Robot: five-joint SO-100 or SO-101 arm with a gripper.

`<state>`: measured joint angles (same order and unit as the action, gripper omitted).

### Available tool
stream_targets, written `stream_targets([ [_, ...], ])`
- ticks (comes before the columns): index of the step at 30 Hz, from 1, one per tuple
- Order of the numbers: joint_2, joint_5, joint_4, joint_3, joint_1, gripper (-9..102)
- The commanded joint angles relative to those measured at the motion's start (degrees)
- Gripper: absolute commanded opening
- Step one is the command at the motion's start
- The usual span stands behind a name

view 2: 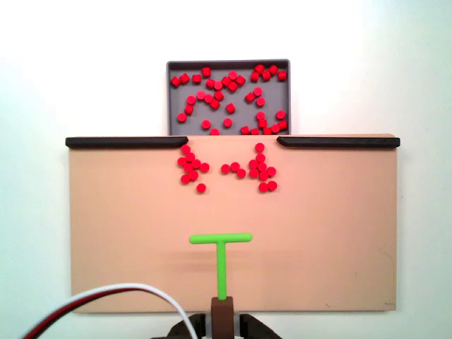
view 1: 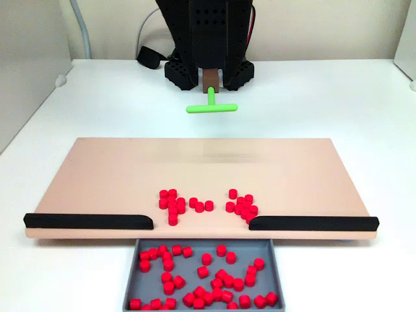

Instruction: Gather the bottom side granules

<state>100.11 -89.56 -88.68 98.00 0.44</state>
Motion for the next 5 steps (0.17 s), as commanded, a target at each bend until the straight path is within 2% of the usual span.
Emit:
stream_targets([
  [1, 2.99, 0.35, 0.18, -1.85, -0.26, 0],
  [5, 3.34, 0.09, 0.18, -1.85, -0.18, 0],
])
